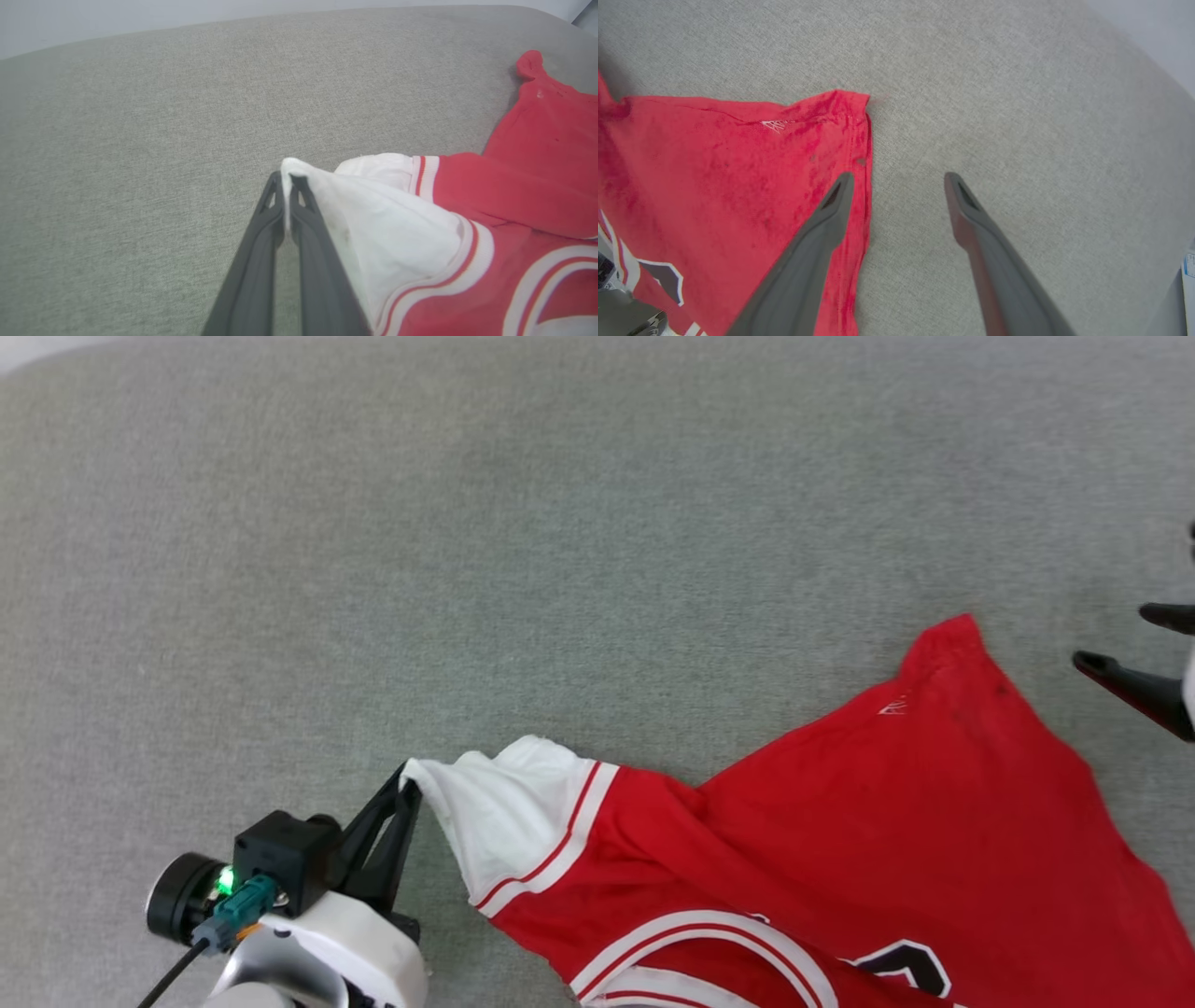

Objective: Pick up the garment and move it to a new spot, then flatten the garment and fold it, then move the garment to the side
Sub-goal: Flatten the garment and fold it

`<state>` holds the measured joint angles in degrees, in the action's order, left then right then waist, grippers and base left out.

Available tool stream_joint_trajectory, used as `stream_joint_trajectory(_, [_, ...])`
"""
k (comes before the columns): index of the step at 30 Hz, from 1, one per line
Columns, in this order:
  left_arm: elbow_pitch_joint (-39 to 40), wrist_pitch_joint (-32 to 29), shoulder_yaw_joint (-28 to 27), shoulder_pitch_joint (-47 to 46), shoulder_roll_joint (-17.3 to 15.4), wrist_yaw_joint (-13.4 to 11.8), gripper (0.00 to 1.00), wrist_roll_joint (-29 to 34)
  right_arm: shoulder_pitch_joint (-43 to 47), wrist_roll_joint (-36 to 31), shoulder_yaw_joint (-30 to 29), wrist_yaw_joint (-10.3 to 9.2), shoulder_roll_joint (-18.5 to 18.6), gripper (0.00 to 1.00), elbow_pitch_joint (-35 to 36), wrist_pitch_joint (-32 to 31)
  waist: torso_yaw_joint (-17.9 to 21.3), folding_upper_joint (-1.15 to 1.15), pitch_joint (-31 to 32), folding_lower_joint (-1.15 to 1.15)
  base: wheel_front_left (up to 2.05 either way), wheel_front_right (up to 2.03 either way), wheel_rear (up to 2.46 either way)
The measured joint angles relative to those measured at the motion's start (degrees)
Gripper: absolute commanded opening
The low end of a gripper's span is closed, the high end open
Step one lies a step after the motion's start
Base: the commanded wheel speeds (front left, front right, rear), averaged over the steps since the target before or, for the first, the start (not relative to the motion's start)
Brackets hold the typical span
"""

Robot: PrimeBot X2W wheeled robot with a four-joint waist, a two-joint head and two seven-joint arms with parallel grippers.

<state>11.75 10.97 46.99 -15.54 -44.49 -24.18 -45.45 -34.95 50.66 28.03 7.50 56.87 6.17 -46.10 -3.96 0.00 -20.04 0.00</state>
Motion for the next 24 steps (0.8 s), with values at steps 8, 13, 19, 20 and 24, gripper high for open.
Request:
stream_joint_trajectory(8, [-0.1, -0.2, 0.5, -3.1, 2.0, 0.5, 0.00, 1.4, -11.3, -2.8, 9.7, 0.00, -8.2, 1.00, -10.4, -3.7, -3.0, 0.00, -4.3, 0.00, 0.00, 0.00, 0.00])
stream_joint_trajectory(13, [-0.6, -0.2, 0.8, -4.5, 3.0, 1.0, 0.00, 1.9, -13.4, -2.9, 15.2, 0.00, -11.9, 1.00, -15.8, -1.7, -4.3, 0.00, -6.5, 0.00, 0.00, 0.00, 0.00])
stream_joint_trajectory(19, [-1.7, -0.2, 0.9, -5.0, 3.3, 1.3, 0.00, 1.9, -15.8, -2.1, 20.6, -0.01, -12.0, 0.00, -18.5, 1.3, -4.2, 0.00, -6.9, 0.00, 0.00, 0.00, 0.00])
stream_joint_trajectory(20, [-2.0, -0.1, 0.9, -5.0, 3.4, 1.4, 0.00, 1.9, -16.0, -1.8, 21.3, -0.01, -12.0, 0.00, -19.0, 2.4, -4.0, 0.00, -6.7, 0.00, 0.00, 0.00, 0.00])
stream_joint_trajectory(24, [-3.0, 0.3, 0.5, -5.0, 3.2, 1.8, 0.00, 1.7, -17.2, -1.6, 23.9, 0.00, -12.2, 0.00, -20.0, 7.9, -3.0, 0.00, -4.7, 0.00, 0.00, 0.00, 0.00])
